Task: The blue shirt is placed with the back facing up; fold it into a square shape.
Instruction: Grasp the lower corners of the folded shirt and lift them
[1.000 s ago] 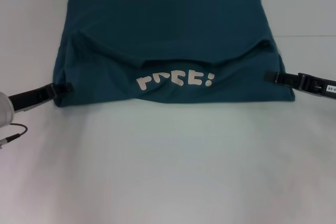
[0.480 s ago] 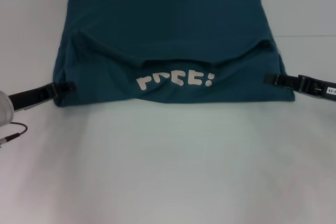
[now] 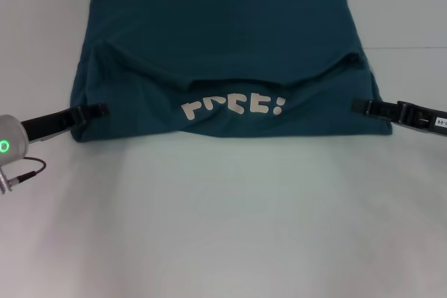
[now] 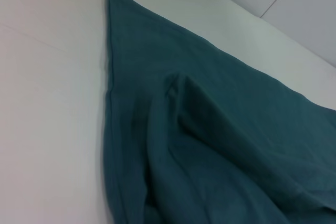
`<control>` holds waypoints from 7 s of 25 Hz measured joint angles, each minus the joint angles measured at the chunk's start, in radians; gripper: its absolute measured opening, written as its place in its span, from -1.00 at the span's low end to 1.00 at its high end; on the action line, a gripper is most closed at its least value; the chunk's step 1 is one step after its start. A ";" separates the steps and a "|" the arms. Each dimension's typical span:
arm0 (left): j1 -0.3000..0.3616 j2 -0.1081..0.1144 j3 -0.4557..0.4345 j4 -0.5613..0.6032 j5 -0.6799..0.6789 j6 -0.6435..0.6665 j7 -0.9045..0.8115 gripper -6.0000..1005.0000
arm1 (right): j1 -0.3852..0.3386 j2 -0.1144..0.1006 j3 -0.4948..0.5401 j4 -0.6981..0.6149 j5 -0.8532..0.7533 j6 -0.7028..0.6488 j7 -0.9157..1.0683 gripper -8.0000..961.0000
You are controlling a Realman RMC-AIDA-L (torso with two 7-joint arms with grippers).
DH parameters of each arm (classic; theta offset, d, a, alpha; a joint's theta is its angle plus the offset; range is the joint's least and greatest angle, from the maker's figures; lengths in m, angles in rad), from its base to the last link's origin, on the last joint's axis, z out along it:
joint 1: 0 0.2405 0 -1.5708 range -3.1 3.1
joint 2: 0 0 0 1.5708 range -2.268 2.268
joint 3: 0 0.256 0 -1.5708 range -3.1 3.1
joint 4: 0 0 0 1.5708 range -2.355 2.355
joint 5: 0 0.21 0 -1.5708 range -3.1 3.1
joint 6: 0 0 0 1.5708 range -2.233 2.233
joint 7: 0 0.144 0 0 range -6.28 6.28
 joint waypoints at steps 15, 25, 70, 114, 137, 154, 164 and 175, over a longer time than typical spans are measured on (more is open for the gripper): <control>-0.009 -0.011 0.002 -0.058 0.004 -0.054 0.029 0.04 | -0.004 -0.001 0.010 0.000 0.000 0.000 -0.003 0.07; -0.009 -0.011 -0.004 -0.052 0.001 -0.076 0.007 -0.30 | -0.011 0.000 0.032 0.008 0.000 -0.004 -0.003 0.08; -0.006 0.067 -0.027 0.056 0.080 0.107 -0.090 -0.98 | 0.198 -0.133 0.022 -0.003 -0.438 0.039 0.402 0.09; -0.006 0.056 -0.018 0.044 0.084 0.101 -0.101 -0.98 | 0.249 -0.049 -0.094 0.064 -0.531 0.292 0.412 0.56; -0.009 0.051 -0.018 0.044 0.083 0.103 -0.099 -0.98 | 0.252 -0.018 -0.127 0.099 -0.524 0.397 0.408 0.21; -0.004 0.051 -0.018 0.044 0.083 0.116 -0.094 -0.98 | 0.252 -0.036 -0.104 0.083 -0.522 0.324 0.419 -0.88; -0.002 0.065 -0.023 0.068 0.085 0.206 -0.095 -0.98 | 0.235 -0.059 -0.046 -0.002 -0.523 0.166 0.420 -0.91; 0.001 0.079 -0.027 0.125 0.146 0.337 -0.106 -0.98 | 0.234 -0.081 -0.046 -0.022 -0.529 0.068 0.420 -0.91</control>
